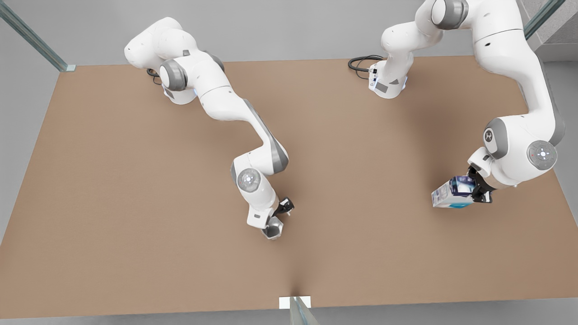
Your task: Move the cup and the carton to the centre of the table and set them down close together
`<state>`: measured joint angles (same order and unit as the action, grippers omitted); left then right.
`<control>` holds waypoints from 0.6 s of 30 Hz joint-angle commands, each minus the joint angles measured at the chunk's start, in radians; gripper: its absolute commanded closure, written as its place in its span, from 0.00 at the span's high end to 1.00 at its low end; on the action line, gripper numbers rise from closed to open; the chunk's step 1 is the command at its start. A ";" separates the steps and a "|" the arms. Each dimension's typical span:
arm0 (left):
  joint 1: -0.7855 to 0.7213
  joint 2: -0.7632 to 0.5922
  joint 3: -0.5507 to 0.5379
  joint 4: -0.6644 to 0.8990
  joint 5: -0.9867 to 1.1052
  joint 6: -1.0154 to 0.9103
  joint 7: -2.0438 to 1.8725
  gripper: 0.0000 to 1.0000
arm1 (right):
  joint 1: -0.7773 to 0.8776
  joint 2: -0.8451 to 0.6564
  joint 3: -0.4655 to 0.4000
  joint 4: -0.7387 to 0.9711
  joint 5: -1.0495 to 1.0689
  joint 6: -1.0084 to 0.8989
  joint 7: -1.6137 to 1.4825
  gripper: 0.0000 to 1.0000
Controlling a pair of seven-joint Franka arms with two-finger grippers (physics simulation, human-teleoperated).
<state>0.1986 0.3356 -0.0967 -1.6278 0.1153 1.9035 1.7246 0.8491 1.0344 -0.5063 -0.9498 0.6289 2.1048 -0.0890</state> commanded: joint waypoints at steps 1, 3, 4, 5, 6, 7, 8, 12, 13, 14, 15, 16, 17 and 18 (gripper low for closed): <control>-0.001 0.002 0.000 0.005 0.012 -0.010 0.000 0.40 | -0.001 -0.007 0.000 -0.001 0.000 -0.009 0.000 1.00; -0.028 0.023 0.000 0.049 0.014 -0.047 0.000 0.41 | -0.022 -0.131 -0.006 -0.007 -0.012 -0.129 0.002 1.00; -0.044 0.023 0.000 0.049 0.012 -0.050 -0.002 0.41 | -0.068 -0.230 -0.020 -0.016 -0.043 -0.268 0.000 1.00; -0.071 0.022 -0.003 0.063 0.020 -0.055 -0.002 0.41 | -0.123 -0.391 -0.032 -0.055 -0.283 -0.509 -0.015 1.00; -0.096 0.022 -0.003 0.074 0.027 -0.069 -0.005 0.41 | -0.163 -0.502 -0.032 -0.131 -0.441 -0.588 -0.076 1.00; -0.134 0.022 -0.003 0.083 0.027 -0.070 -0.005 0.41 | -0.190 -0.655 -0.034 -0.303 -0.628 -0.574 -0.084 1.00; -0.169 0.022 -0.003 0.083 0.029 -0.075 -0.031 0.41 | -0.272 -0.708 0.001 -0.336 -0.701 -0.588 -0.080 1.00; -0.401 0.043 -0.003 0.140 0.047 -0.162 -0.266 0.41 | -0.754 -0.883 0.486 -0.524 -0.833 -0.508 0.084 1.00; -0.452 0.056 -0.003 0.146 0.035 -0.175 -0.336 0.41 | -0.754 -0.879 0.486 -0.524 -0.833 -0.508 0.086 1.00; -0.505 0.062 -0.003 0.148 0.034 -0.175 -0.399 0.41 | -0.752 -0.881 0.486 -0.524 -0.833 -0.509 0.087 1.00; -0.551 0.086 -0.003 0.186 0.032 -0.182 -0.450 0.41 | -0.752 -0.881 0.486 -0.526 -0.833 -0.509 0.087 1.00; -0.587 0.137 -0.003 0.243 0.020 -0.205 -0.499 0.41 | -0.754 -0.879 0.486 -0.526 -0.833 -0.511 0.089 1.00; -0.617 0.172 -0.003 0.279 -0.015 -0.205 -0.528 0.41 | -0.754 -0.878 0.486 -0.526 -0.833 -0.511 0.091 1.00; -0.650 0.192 -0.003 0.302 -0.020 -0.204 -0.576 0.41 | -0.754 -0.878 0.486 -0.527 -0.833 -0.509 0.091 1.00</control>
<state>-0.4741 0.5462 -0.1001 -1.3080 0.1402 1.7089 1.1125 0.0956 0.1566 -0.0199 -1.4823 -0.2040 1.5962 0.0029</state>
